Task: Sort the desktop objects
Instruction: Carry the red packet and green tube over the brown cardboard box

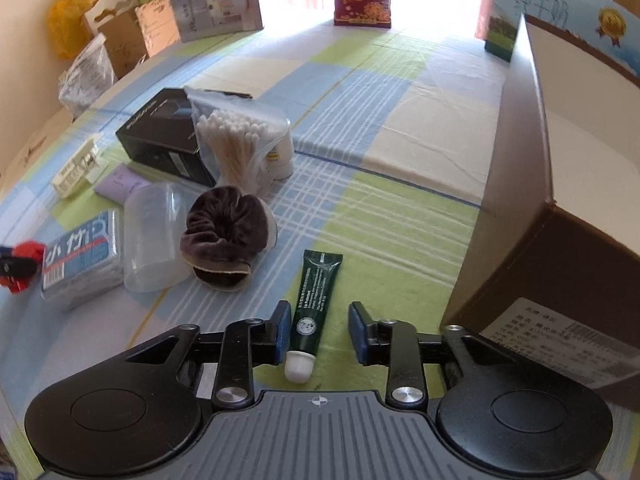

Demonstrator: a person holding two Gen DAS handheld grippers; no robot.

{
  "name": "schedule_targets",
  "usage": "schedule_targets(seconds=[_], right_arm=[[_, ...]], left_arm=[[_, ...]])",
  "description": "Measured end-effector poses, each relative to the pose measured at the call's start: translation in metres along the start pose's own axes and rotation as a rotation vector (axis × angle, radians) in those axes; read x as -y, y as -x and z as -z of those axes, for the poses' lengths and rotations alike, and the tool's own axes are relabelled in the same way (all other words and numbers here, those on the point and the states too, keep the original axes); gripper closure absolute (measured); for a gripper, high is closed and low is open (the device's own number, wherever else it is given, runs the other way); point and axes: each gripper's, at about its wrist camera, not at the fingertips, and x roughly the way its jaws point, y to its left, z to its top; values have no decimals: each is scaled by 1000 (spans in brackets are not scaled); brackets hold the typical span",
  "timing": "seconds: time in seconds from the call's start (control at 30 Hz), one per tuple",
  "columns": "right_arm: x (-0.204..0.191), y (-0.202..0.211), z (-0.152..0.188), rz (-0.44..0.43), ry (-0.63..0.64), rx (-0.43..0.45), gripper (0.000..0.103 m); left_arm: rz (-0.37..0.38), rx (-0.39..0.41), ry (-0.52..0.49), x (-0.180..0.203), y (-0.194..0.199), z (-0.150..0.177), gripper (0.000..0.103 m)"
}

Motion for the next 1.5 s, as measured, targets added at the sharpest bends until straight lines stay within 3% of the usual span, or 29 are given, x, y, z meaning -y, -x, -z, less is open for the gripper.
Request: schedule_targets(seconds=[0.4, 0.67, 0.93, 1.13, 1.37, 1.5], right_arm=[[6, 35, 3, -69, -26, 24, 90], [22, 94, 5, -174, -93, 119, 90], [68, 153, 2, -157, -175, 239, 90], [124, 177, 0, -38, -252, 291, 89], [187, 166, -8, 51, -261, 212, 89], [205, 148, -13, 59, -212, 133, 89]], left_arm=[[0, 53, 7, 10, 24, 1, 77], [88, 147, -53, 48, 66, -13, 78], [270, 249, -189, 128, 98, -43, 78], [436, 285, -302, 204, 104, -70, 78], [537, 262, -431, 303, 88, -98, 78], [516, 217, -494, 346, 62, -111, 78]])
